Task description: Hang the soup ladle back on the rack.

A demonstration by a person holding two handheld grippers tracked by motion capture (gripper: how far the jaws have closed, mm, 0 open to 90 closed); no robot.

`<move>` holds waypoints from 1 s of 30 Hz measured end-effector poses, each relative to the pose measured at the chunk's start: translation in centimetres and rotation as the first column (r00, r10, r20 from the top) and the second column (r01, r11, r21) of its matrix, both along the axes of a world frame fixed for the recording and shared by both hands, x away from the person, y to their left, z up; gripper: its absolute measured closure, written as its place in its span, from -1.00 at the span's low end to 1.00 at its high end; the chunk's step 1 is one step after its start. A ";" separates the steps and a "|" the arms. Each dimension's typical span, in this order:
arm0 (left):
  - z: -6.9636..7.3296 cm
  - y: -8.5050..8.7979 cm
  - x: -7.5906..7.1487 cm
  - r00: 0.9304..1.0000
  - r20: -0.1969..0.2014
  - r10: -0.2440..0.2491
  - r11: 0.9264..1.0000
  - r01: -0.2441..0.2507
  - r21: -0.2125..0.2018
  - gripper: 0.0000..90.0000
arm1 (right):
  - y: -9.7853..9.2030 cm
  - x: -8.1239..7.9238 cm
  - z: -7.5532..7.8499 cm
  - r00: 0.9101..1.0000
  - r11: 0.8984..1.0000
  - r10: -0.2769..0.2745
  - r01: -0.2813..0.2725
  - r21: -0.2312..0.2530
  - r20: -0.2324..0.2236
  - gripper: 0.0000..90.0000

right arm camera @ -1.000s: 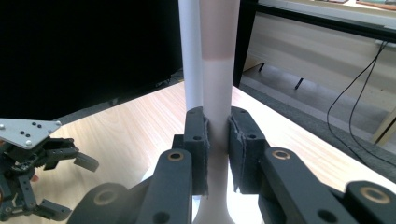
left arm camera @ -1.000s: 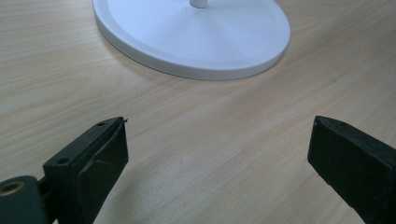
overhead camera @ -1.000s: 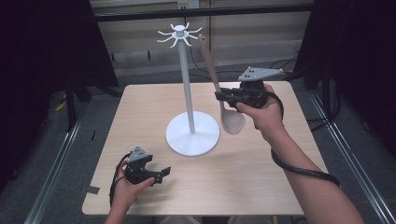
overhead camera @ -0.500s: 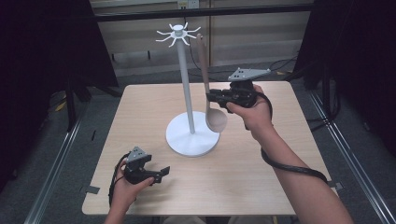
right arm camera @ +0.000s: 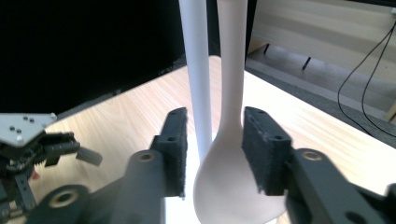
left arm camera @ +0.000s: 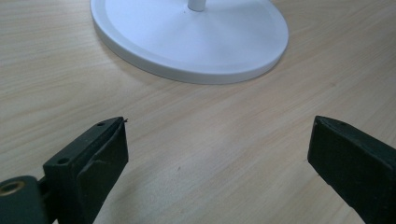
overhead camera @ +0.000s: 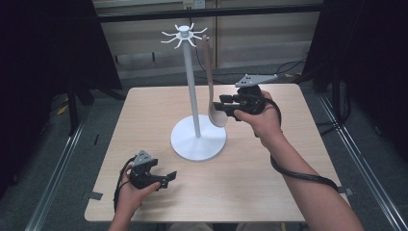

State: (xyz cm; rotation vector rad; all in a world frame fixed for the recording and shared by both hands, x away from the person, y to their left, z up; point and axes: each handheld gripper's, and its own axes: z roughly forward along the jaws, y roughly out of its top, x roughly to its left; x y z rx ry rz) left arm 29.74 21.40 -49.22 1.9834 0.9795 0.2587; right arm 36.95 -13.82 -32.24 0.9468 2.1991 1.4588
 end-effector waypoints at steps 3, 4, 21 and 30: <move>0.0 -0.2 0.0 1.000 -0.003 -0.003 1.000 0.003 0.011 -0.89 | -0.3 -0.3 -0.1 1.000 1.000 -0.001 0.001 -0.018 -0.019 0.00; 0.0 -0.2 0.0 1.000 0.001 -0.006 1.000 0.006 0.008 -0.89 | -0.5 -0.4 -0.2 1.000 1.000 -0.001 0.001 -0.023 -0.025 -0.09; 0.0 -0.4 0.0 1.000 -0.001 -0.011 1.000 0.011 0.014 -0.89 | -1.5 -1.5 -2.2 0.998 0.998 -0.004 0.000 -0.060 -0.067 -0.48; 0.0 -0.4 0.0 1.000 0.000 -0.012 1.000 0.012 0.012 -0.89 | -1.7 -2.3 -3.6 0.996 0.997 -0.004 -0.002 -0.078 -0.084 -0.54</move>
